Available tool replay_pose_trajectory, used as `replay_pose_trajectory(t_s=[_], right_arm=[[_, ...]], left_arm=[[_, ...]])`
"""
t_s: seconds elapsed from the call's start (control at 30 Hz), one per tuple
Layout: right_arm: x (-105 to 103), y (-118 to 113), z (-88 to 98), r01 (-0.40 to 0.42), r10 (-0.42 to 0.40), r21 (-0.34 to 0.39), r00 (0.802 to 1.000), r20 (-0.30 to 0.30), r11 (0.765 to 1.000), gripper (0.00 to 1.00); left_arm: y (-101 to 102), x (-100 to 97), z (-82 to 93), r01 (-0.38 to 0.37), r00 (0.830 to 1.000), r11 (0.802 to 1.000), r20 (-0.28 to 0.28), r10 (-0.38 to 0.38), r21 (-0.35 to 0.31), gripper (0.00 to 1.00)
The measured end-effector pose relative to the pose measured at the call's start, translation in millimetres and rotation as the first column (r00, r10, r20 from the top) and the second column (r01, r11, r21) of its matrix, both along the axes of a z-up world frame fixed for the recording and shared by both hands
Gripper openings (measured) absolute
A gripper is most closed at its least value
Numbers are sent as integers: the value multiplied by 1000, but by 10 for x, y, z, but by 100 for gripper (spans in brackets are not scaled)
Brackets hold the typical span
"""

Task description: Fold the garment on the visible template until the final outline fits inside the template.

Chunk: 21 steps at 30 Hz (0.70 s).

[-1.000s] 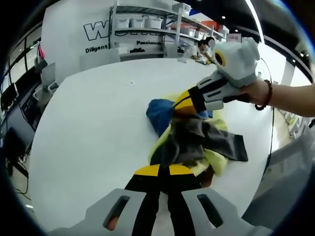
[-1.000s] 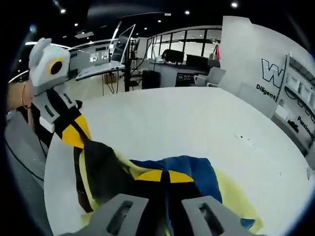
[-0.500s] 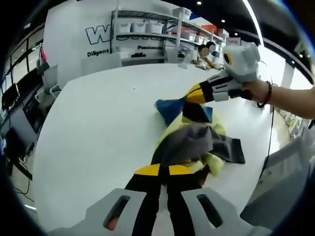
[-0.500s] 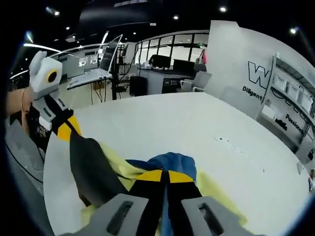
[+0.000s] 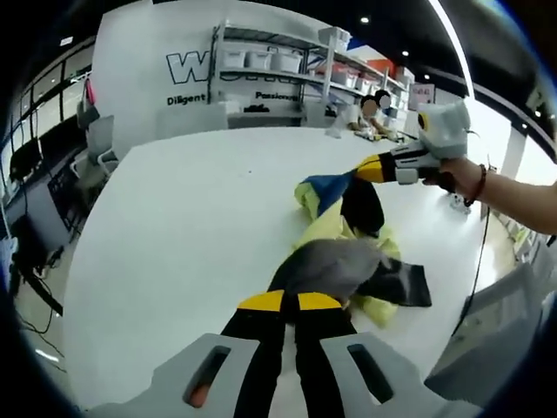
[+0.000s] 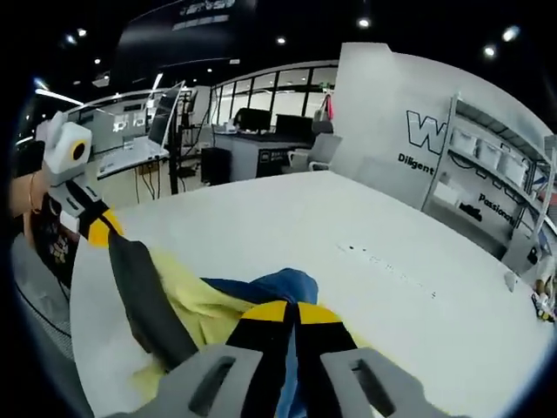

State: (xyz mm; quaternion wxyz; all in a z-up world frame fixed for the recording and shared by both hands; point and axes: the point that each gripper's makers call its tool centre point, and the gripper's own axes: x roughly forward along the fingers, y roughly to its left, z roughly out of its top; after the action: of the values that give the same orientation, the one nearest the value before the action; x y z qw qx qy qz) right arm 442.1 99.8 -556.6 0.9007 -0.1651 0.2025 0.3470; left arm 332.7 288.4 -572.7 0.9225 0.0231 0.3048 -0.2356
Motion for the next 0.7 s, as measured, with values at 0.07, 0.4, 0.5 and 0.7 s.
replay_pose_trajectory(t_s=[0.07, 0.4, 0.5, 0.7], right_arm=[[1, -30, 6, 6, -6, -1, 1000, 1, 1000, 0], [106, -402, 201, 118, -118, -4, 992, 47, 993, 0], [149, -528, 299, 154, -154, 9, 986, 70, 988, 0], [212, -813, 427, 238, -239, 21, 967, 89, 971, 0]], left_arm=[[11, 11, 4, -2, 1000, 1000, 3, 2, 10, 3], [193, 134, 189, -42, 998, 998, 59, 39, 52, 3], [252, 183, 245, -64, 995, 997, 75, 61, 45, 3], [381, 220, 241, -82, 994, 992, 77, 75, 95, 3]])
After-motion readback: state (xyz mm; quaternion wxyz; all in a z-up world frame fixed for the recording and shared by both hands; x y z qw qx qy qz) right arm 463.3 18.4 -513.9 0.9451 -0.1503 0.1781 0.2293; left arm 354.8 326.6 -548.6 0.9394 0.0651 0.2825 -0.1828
